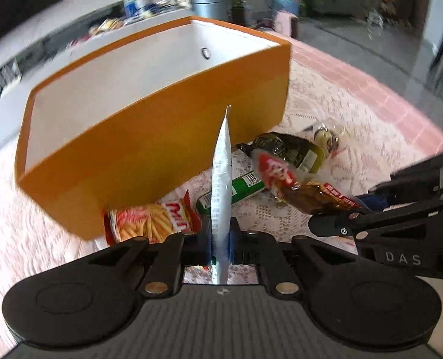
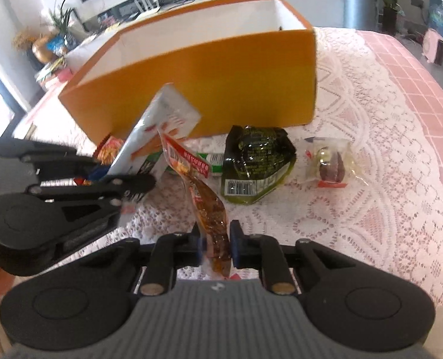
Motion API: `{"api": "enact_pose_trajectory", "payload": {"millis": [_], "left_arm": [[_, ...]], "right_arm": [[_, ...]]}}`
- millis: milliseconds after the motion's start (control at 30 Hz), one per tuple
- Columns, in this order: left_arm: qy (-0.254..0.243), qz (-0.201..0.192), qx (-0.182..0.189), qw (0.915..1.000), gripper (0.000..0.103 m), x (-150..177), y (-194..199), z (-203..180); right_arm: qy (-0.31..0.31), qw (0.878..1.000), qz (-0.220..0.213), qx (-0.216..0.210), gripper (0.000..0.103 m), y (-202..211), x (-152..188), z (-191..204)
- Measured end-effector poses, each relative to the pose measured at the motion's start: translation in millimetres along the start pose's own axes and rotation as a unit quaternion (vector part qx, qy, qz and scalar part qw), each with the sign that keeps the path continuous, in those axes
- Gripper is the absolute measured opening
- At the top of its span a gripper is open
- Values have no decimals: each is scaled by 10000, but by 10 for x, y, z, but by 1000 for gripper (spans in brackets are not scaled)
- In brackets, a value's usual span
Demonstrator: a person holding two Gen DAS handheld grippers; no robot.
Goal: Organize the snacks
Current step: 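Lift both held packets and carry them over the orange box, then lower both packets into the box and open both tools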
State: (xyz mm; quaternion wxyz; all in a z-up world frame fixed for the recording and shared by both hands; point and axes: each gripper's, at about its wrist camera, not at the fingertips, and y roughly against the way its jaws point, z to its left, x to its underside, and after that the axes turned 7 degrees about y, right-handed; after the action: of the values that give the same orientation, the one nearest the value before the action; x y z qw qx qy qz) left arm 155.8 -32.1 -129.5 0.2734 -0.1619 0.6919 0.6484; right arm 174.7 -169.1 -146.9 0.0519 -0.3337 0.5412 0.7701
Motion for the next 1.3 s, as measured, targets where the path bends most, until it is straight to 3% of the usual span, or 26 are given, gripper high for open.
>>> {"api": "enact_pose_trajectory", "payload": {"millis": [300, 600, 900, 1300], "left_arm": [[661, -329, 17, 9973, 10, 38, 471, 102], [1427, -544, 222, 9880, 10, -6, 895, 299], [1551, -1137, 372, 9806, 10, -400, 1281, 380], [1640, -1432, 476, 9749, 10, -881, 1129, 507]], "right_arm": [[-313, 9985, -435, 54, 14, 288, 9, -1], [-372, 9947, -953, 62, 14, 694, -113, 142], [-102, 9900, -1408, 1, 14, 1003, -439, 295], [332, 9846, -1707, 207, 14, 955, -1026, 405]]}}
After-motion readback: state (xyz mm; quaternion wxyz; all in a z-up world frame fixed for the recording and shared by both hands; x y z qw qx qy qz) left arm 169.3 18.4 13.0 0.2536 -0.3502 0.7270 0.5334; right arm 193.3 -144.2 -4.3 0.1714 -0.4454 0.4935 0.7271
